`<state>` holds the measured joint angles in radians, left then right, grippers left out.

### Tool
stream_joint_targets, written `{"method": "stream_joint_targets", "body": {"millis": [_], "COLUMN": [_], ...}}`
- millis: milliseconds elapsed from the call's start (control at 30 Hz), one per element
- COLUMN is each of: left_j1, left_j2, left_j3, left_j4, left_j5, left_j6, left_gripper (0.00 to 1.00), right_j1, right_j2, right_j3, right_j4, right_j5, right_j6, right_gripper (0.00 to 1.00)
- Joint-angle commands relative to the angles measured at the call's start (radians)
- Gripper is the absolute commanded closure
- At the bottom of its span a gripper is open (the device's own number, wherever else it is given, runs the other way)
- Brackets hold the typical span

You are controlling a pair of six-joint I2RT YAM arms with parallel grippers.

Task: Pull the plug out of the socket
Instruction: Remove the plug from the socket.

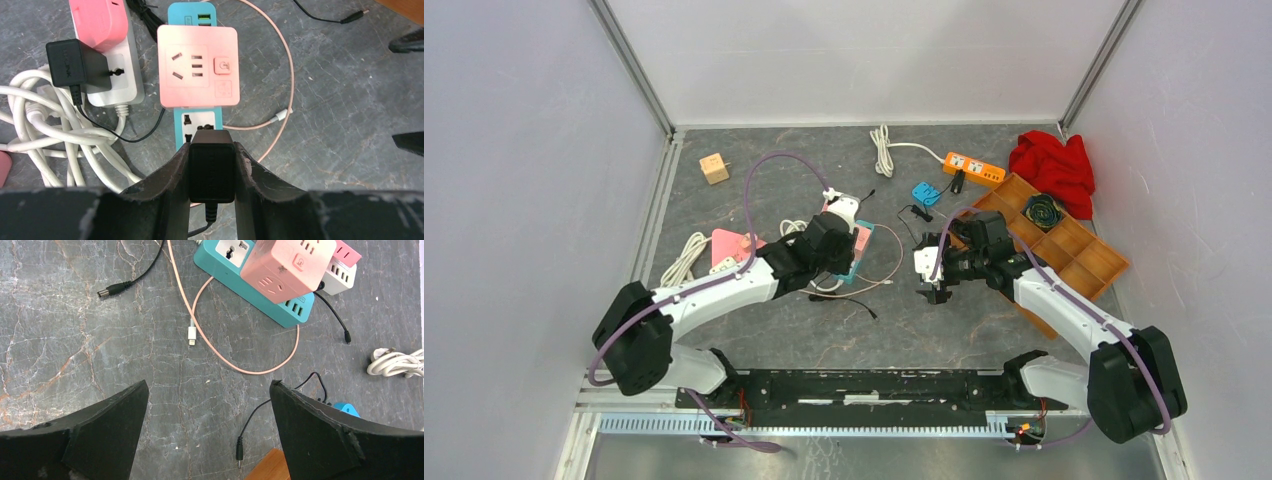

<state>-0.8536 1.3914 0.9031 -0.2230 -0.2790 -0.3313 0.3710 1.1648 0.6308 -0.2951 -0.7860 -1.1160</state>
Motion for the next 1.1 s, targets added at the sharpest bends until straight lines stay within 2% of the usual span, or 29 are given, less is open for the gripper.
{"method": "stream_joint_targets", "body": {"millis": [0,167,267,400,700,933,1067], "left_j1": [-0.004,-0.003,-0.003,-0.002,-0.002,-0.004,-0.002], "left_j2": [-0.077,-0.11,-0.119,-0.17,-0.278,-0.383,-0.427], "left_j3": [-0.015,-0.033,-0.027,-0.034,-0.062,-0.087,-0.095], "left_j4": [0.005,-0.007,-0.039,-0.042,-0.11,-0.133,-0.135], "left_j5": [0.054,-0.073,-0.085,-0.012,0.245,0.382,0.404], "left_j6": [0.018,0.035,0.038,0.032,-0.012,-0.04,-0.05], "left_gripper": [0.98,0.98,0.98,0.98,0.98,0.98,0.98], "right_j1": [-0.004,-0.005,-0.005,-0.006,-0.006,-0.007,-0.006], "right_j2": [0.004,0.004,0.004,0.005,0.008,0.009,0.011], "right_j3": [0.031,0.032,0.032,0.032,0.032,0.033,0.033], "right_j4": [0.005,0.006,0.004,0.005,0.003,0.001,0.0], "right_j5": [-0.025,-0.024,-0.022,-0.024,-0.026,-0.025,-0.025], "right_j6": [-0.015,-0.013,-0.014,-0.014,-0.017,-0.019,-0.019], "right_gripper": [0.02,0.02,0.02,0.02,0.02,0.02,0.02]}}
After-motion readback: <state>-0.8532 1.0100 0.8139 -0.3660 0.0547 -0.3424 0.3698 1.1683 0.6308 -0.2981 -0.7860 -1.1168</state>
